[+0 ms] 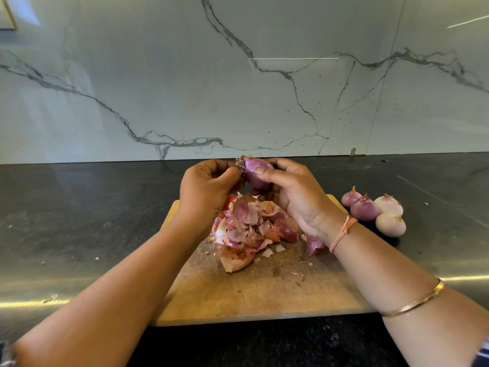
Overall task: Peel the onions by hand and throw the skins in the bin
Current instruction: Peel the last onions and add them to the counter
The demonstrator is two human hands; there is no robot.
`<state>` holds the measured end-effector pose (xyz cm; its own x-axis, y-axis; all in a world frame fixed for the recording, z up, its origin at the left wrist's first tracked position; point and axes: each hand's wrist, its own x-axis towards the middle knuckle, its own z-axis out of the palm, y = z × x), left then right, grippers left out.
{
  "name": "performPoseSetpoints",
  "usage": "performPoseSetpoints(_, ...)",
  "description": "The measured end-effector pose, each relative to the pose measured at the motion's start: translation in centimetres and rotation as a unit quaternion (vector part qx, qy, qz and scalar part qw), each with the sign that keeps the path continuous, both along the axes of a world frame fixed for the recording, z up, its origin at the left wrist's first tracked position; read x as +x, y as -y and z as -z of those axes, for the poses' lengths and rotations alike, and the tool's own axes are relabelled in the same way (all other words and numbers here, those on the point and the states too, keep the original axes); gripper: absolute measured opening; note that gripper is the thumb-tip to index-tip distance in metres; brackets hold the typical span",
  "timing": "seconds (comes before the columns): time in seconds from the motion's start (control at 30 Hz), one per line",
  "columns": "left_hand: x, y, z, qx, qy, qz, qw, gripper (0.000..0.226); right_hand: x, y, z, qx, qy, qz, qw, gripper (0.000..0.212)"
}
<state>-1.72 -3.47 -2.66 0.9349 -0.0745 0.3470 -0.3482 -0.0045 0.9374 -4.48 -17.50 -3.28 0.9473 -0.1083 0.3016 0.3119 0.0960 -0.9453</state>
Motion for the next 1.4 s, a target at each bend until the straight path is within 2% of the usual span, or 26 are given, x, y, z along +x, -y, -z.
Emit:
performPoseSetpoints(0.07, 0.0, 0.0, 0.0, -0.01, -0.004, 0.015, 1.0, 0.016, -0.3, -0.2, -0.3, 0.036, -0.017, -0.024, 0.999, 0.015)
performPoseSetpoints(0.3, 0.1, 0.2, 0.1, -0.054, -0.025, 0.057, 0.997, 0.016, -0.4, 0.0, -0.7, 0.096, -0.068, -0.051, 0.992, 0.02)
performPoseSetpoints(0.47, 0.6, -0.3, 0.0, -0.087, -0.051, 0.029, 0.994, 0.015, -0.7, 0.2, -1.1, 0.134, -0.072, -0.077, 0.985, 0.022)
performPoseSetpoints(0.6, 0.4, -0.4, 0.1, 0.002, 0.008, -0.011, 1.0, 0.011, -0.6, 0.2, -0.9, 0.124, -0.068, -0.069, 0.988, 0.022)
performPoseSetpoints(0.73, -0.6, -0.1, 0.0, 0.05, 0.048, -0.018, 0.997, 0.018, -0.6, 0.2, -0.8, 0.116, -0.071, -0.059, 0.989, 0.023)
performPoseSetpoints(0.93, -0.4, 0.2, 0.2, 0.044, 0.047, 0.001, 0.998, 0.005, -0.5, 0.0, -0.5, 0.095, -0.072, -0.05, 0.992, 0.017)
performPoseSetpoints(1.2, 0.0, 0.0, 0.3, 0.023, 0.034, -0.006, 0.999, 0.025, -0.5, -0.1, -0.6, 0.091, -0.047, -0.047, 0.994, 0.019)
performPoseSetpoints(1.3, -0.2, 0.2, 0.2, -0.014, 0.016, 0.008, 1.0, 0.015, -0.5, -0.1, -0.6, 0.087, -0.046, -0.04, 0.994, 0.017)
performPoseSetpoints(1.4, -0.4, 0.3, 0.3, -0.008, 0.026, 0.027, 0.999, 0.004, -0.7, -0.2, -0.6, 0.08, -0.04, -0.042, 0.995, 0.018)
